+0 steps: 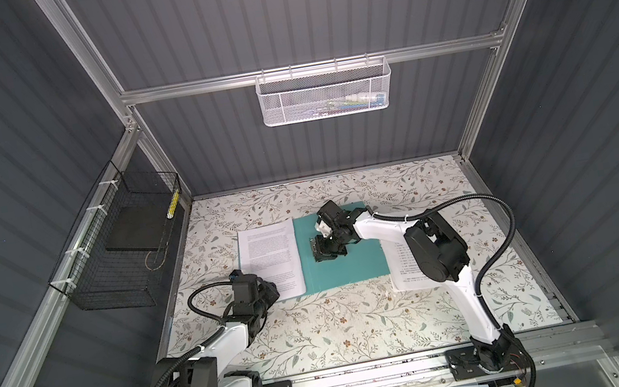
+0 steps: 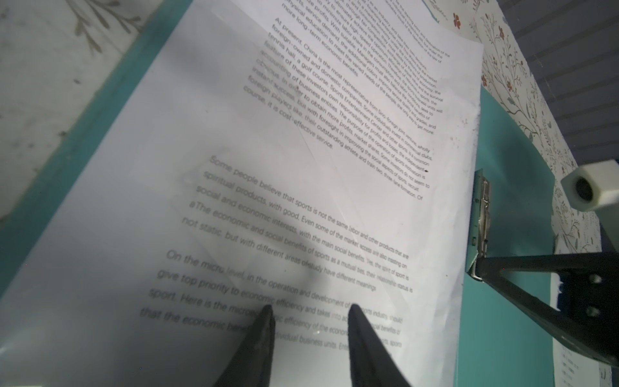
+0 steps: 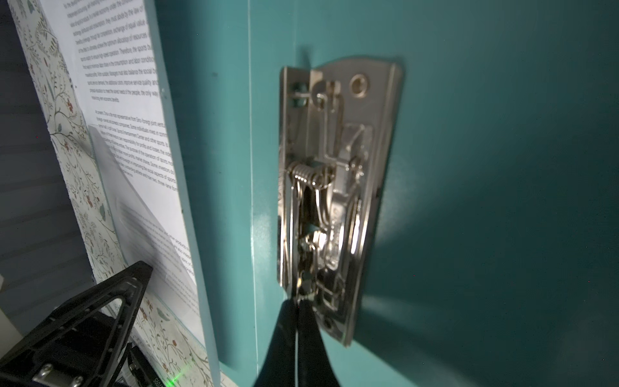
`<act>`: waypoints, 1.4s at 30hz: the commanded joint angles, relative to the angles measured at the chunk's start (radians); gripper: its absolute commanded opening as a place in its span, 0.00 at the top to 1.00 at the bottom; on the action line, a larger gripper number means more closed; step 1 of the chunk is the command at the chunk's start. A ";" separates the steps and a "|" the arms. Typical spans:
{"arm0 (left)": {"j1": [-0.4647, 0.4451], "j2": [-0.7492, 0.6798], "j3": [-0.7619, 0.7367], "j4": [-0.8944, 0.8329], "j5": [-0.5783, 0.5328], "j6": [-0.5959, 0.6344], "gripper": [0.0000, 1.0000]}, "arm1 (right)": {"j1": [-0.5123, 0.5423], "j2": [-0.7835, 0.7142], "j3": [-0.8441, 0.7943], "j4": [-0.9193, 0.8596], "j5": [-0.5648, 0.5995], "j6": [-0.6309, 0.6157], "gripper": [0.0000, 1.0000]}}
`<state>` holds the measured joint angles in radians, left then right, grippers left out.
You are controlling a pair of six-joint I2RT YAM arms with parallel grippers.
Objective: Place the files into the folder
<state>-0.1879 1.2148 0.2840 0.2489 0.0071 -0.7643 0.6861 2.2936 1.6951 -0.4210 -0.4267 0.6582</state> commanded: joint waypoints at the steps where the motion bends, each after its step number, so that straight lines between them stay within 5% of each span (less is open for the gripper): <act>1: 0.008 0.007 -0.003 -0.089 -0.034 -0.006 0.61 | -0.065 0.058 -0.161 -0.086 0.057 0.001 1.00; 6: 0.009 0.028 0.006 -0.092 -0.035 -0.004 0.62 | -0.121 -0.009 -0.263 0.084 -0.149 0.062 1.00; 9: 0.008 0.042 0.015 -0.094 -0.032 -0.001 0.62 | -0.120 -0.030 -0.261 0.085 -0.170 0.059 1.00; 17: 0.008 0.088 0.036 -0.087 -0.027 0.003 0.62 | -0.106 0.002 -0.127 -0.201 0.070 -0.066 1.00; 25: 0.008 0.093 0.032 -0.066 -0.006 -0.003 0.62 | -0.102 0.040 -0.093 -0.296 0.080 -0.113 1.00; 35: 0.009 0.103 0.035 -0.076 -0.013 0.005 0.62 | -0.095 0.072 -0.063 -0.395 0.299 -0.170 1.00; 42: 0.008 0.082 0.032 -0.084 -0.037 -0.012 0.62 | -0.111 0.058 -0.039 -0.406 0.269 -0.219 1.00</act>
<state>-0.1879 1.2934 0.3325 0.2768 0.0093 -0.7647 0.6094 2.2597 1.7153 -0.6388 -0.3691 0.4885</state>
